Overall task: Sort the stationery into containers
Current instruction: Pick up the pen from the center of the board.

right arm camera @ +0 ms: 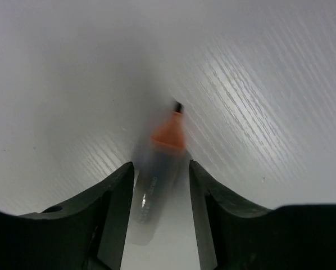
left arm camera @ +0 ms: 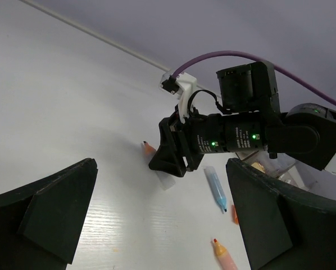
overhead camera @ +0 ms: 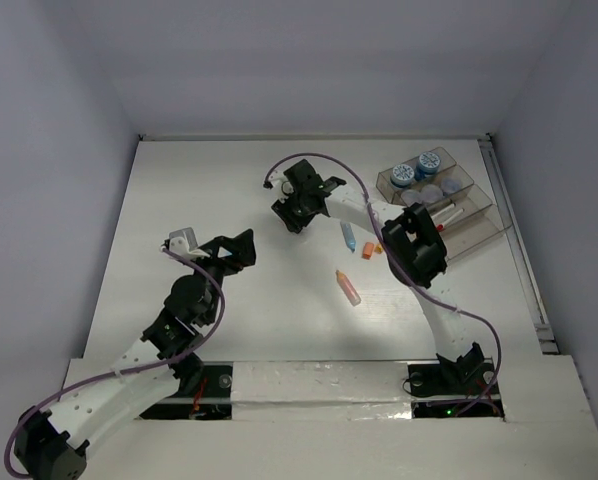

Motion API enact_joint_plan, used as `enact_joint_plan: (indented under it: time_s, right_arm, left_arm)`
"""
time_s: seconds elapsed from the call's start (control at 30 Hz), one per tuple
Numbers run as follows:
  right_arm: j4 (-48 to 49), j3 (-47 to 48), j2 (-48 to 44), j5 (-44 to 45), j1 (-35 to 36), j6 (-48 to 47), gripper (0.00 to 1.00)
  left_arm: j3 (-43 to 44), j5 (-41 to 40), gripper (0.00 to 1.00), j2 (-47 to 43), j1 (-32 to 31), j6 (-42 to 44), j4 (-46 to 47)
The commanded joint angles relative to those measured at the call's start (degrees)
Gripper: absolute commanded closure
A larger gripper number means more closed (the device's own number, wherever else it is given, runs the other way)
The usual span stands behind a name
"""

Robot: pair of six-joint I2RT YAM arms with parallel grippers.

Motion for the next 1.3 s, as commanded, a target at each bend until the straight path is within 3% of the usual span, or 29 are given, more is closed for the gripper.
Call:
enact_joint_plan:
  time_s: [0.0,0.2,0.27,0.47,0.6,0.73,0.87,1.13,1.27]
  right_arm:
    - [-1.7,2.7,2.3,0.7,1.0,0.6,0.56]
    - [-0.8,3.2,3.2,0.8,1.0,3.3,0.9]
    - [2.0,1.5,1.8,2.7,1.0,6.6,1.0]
    - [16.9,-10.1,-12.2,3.8,1.0,21.1,1.0]
    - [27.8,-23.4,-23.8,6.6,1.0,30.1,1.0]
    - [35.5,-36.1,-32.7,10.1,1.7,36.4,1.0]
    - [37.1,-42.0,-39.1,15.7,5.1,41.1,1.0]
    - [37.0,-45.8,-44.4,23.9,9.7,45.1,1.0]
    - [38.4,-47.4,-46.3,24.9,10.8,46.1,1.0]
  left_arm:
    - [0.7,0.3,0.01,0.1,0.2,-0.2,2.1]
    - [0.9,2.1,0.1,2.1,0.2,0.1,3.2]
    - [0.8,2.8,0.22,3.0,0.2,0.3,4.2]
    - [1.7,7.6,0.44,9.7,0.2,1.7,6.9]
    - [3.0,10.4,0.5,13.6,0.2,2.2,7.9]
    - [3.5,14.9,0.53,16.8,0.2,2.6,9.4]
    - [3.0,21.6,0.53,17.8,0.2,3.7,13.6]
    - [3.5,34.3,0.53,22.0,0.2,5.0,18.5]
    - [4.0,35.3,0.54,22.8,0.2,5.0,18.5]
